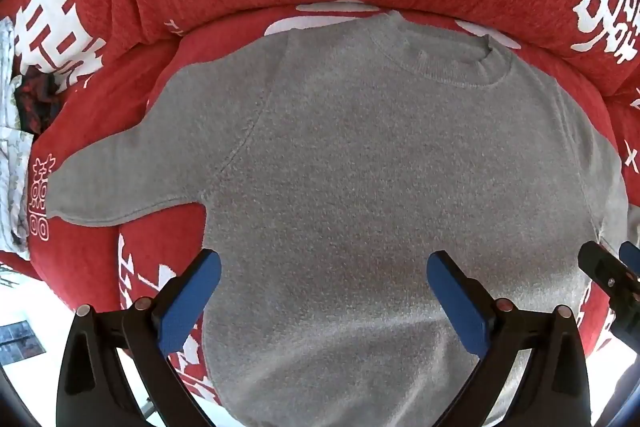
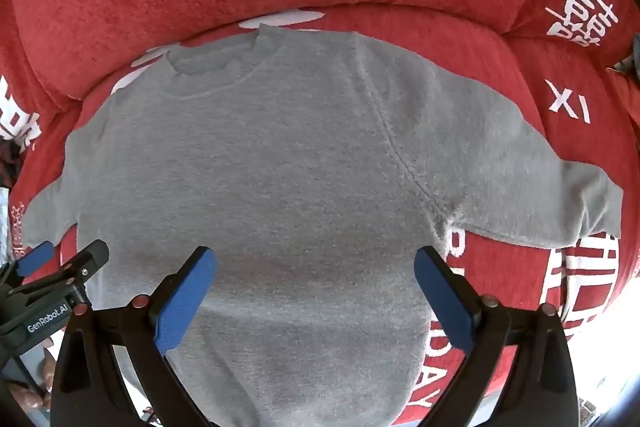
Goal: Fold small clothes
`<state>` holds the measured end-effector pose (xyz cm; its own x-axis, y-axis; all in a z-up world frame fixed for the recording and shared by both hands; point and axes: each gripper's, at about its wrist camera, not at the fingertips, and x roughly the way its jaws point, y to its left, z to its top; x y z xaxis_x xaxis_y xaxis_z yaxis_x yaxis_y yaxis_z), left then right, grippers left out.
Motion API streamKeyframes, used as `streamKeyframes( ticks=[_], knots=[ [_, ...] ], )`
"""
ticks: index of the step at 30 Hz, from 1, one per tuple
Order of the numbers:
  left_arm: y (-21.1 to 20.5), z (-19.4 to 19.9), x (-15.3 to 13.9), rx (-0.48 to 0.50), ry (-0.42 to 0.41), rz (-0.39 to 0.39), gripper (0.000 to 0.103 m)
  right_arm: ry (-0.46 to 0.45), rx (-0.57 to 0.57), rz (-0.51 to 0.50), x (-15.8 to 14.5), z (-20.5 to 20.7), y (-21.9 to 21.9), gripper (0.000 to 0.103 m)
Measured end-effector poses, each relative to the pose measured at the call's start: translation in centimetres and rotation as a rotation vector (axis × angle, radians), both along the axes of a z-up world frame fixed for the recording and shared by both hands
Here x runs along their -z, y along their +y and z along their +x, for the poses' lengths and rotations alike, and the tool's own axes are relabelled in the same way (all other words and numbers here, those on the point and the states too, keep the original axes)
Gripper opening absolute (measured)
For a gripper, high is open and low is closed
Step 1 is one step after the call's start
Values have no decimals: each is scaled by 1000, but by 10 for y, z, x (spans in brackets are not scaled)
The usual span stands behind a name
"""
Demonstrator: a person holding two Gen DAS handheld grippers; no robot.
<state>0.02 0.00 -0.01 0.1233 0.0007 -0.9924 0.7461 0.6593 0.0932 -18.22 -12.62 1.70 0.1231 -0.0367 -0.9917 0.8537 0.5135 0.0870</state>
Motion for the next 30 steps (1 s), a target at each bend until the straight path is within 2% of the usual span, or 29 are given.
streamKeyframes(
  ticks=[30],
  knots=[
    [3, 3, -3, 3, 15, -4, 103, -13, -3, -2, -4, 3, 2, 100]
  ],
)
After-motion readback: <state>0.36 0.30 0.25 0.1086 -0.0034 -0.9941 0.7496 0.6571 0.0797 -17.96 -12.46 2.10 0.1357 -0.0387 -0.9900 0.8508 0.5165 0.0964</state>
